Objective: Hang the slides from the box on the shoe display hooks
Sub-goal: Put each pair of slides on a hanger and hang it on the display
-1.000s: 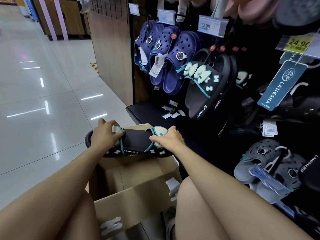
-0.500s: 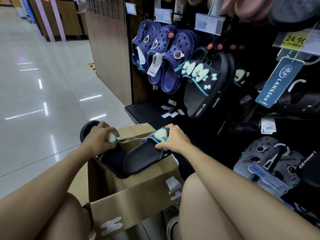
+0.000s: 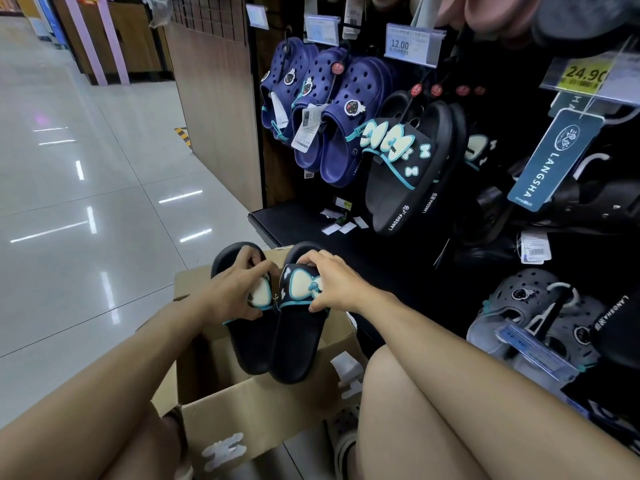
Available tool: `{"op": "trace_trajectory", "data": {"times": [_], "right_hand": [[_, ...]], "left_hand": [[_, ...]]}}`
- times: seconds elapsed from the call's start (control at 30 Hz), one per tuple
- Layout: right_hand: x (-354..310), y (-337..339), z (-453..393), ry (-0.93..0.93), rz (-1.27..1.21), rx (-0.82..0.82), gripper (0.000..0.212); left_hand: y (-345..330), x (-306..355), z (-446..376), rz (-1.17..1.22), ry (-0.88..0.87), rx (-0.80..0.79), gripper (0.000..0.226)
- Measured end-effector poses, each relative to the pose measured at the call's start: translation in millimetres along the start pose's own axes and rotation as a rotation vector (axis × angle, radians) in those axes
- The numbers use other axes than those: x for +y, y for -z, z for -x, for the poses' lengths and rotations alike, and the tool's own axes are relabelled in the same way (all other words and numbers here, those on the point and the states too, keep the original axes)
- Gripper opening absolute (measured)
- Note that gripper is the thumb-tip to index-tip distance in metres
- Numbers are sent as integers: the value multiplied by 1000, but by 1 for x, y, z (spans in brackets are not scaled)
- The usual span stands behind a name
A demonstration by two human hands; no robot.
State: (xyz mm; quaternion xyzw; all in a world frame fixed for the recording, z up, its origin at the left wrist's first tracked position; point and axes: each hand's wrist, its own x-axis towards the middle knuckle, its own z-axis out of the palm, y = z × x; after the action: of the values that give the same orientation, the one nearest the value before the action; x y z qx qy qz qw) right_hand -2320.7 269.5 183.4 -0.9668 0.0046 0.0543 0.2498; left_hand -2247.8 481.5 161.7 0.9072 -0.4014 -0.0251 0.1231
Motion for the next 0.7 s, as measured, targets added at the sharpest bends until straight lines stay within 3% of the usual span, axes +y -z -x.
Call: {"op": "trace_trajectory", "data": {"times": [0.2, 0.4, 0.5, 0.7], "right_hand": [[3, -1, 3, 0, 44, -18, 81], [9, 1, 7, 10, 124, -63, 84], [9, 1, 7, 21, 131, -64, 84], [8, 1, 5, 42, 149, -66, 82]], "left_hand": [[-20, 10, -12, -227, 12, -112, 95], [-23, 17, -19, -355, 21, -54, 86], [-24, 17, -22, -249, 50, -70, 86], [-26, 15, -34, 262, 63, -49, 81]]}}
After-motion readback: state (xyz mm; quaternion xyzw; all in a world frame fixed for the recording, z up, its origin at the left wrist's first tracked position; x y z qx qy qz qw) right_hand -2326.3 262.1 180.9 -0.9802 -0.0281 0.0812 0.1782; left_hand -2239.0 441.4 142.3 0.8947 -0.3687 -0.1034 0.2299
